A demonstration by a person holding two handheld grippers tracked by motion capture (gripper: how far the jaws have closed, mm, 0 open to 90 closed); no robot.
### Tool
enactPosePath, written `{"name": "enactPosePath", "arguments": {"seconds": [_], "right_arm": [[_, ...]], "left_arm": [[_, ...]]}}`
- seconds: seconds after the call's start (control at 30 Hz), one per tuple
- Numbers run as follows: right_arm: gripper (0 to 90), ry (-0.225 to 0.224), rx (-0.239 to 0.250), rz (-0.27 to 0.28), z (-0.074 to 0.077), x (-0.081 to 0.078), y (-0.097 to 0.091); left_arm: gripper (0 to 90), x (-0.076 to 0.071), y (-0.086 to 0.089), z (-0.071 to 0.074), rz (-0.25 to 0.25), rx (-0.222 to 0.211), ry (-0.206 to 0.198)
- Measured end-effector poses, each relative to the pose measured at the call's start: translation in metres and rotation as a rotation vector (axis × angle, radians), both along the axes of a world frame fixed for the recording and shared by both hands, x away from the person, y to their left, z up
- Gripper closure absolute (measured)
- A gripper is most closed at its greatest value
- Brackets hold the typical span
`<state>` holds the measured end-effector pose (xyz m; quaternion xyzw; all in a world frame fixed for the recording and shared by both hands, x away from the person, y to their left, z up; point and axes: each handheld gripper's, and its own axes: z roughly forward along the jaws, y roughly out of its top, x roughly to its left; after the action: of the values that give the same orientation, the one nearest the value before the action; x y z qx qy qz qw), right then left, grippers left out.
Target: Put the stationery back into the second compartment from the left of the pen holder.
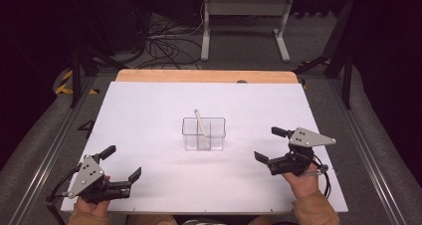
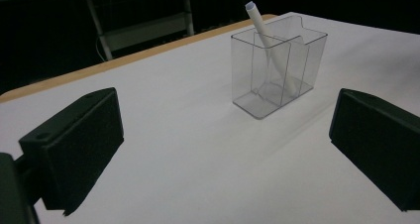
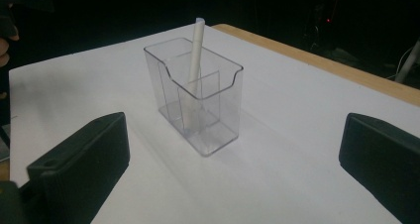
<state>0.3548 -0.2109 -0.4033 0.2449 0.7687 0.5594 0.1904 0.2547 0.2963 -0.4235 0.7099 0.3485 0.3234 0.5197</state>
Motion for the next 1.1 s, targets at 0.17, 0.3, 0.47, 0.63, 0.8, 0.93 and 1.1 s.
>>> {"name": "enactPosePath", "arguments": {"seconds": [0.17,0.3,0.47,0.63,0.8,0.93,1.1], "right_arm": [[0.0,0.009,-0.037,-0.018,-0.015,-0.007,-0.006],[0.0,0.057,-0.045,-0.032,-0.028,-0.007,-0.01],[0.0,0.068,-0.051,-0.049,-0.038,-0.009,-0.015],[0.0,0.084,-0.052,-0.051,-0.05,-0.012,-0.018],[0.0,0.109,-0.052,0.008,-0.059,-0.014,-0.02],[0.0,0.078,-0.064,-0.005,-0.058,-0.017,-0.019],[0.0,0.122,-0.084,-0.023,-0.063,-0.011,-0.017]], "left_arm": [[1.1,0.001,0.0,0.0,-0.005,0.006,0.001],[1.0,0.0,0.0,0.0,0.0,0.012,-0.004],[1.0,0.0,0.001,-0.002,-0.002,0.013,-0.003],[1.0,0.001,0.002,-0.003,-0.006,0.014,-0.004],[1.0,0.003,0.005,-0.007,-0.018,0.004,-0.004],[0.5,0.004,0.007,-0.009,-0.043,0.006,-0.011],[0.4,0.006,0.006,-0.012,-0.033,0.029,-0.007]]}}
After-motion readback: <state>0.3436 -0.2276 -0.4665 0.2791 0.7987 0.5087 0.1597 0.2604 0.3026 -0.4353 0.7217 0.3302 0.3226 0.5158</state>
